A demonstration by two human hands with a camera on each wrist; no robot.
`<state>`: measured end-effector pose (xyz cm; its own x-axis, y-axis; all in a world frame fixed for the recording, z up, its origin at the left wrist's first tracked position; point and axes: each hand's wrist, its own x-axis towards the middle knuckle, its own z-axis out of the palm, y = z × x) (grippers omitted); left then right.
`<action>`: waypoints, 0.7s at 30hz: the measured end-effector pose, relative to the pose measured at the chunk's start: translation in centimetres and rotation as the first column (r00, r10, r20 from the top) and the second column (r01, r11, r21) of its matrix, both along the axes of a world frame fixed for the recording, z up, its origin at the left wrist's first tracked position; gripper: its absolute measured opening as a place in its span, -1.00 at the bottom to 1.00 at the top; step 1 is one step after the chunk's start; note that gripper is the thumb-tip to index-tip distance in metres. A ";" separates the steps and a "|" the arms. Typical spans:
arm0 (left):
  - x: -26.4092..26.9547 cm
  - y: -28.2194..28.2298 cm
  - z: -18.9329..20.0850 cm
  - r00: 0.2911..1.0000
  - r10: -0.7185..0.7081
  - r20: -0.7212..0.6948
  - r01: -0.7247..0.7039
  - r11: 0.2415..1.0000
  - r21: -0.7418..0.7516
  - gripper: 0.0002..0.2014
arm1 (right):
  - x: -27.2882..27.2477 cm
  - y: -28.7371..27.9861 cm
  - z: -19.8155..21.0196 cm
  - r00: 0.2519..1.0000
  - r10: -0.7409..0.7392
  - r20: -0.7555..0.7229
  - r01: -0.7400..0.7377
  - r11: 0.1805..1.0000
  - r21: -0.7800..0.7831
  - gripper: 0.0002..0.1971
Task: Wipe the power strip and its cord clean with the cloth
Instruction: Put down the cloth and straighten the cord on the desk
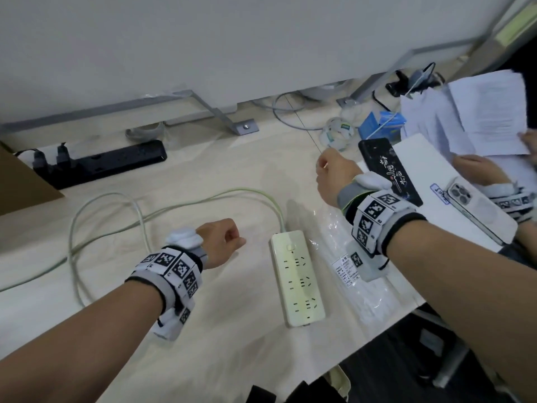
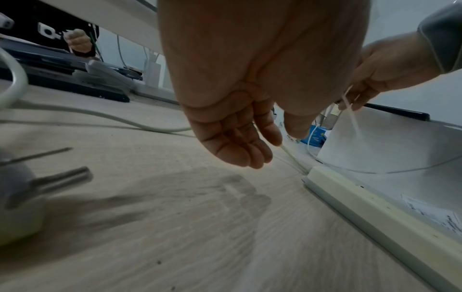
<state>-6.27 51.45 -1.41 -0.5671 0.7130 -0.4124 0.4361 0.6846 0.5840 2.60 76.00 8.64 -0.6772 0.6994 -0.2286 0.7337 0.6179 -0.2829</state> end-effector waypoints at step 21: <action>-7.6 -1.8 -1.0 0.902 0.103 -0.420 -0.194 0.964 -0.182 -0.58 | -7.6 -3.6 -9.4 0.900 0.337 0.275 -0.304 0.940 -0.155 -0.64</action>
<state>-13.90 49.69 -2.45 -0.8093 0.5279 -0.2578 0.4857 0.8481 0.2117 -5.03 72.37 -0.77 -0.7513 0.4165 -0.5120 0.5608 0.8119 -0.1624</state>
